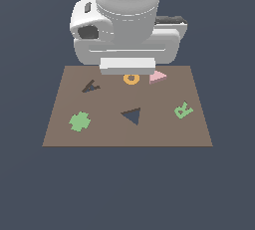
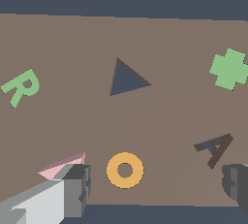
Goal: Insert a designated object into the corresponding slot on a board.
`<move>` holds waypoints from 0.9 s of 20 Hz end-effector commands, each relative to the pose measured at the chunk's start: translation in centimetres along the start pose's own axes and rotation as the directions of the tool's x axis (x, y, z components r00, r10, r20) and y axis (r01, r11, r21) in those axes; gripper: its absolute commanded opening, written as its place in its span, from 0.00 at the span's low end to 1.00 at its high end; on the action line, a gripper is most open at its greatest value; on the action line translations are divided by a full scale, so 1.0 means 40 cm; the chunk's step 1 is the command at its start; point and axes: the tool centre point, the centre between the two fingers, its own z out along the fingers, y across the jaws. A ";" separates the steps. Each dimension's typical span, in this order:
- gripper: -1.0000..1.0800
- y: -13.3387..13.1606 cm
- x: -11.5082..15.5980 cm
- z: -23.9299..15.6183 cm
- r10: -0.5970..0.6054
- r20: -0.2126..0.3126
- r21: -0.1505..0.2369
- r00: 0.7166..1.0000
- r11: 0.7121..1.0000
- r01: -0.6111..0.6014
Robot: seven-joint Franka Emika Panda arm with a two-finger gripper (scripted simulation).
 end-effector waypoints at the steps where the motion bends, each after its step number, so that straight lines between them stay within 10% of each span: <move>1: 0.96 0.000 0.000 0.000 0.000 0.000 0.000 1.000 1.000 0.000; 18: 0.96 -0.137 -0.091 0.125 0.063 -0.022 0.006 0.998 0.998 -0.063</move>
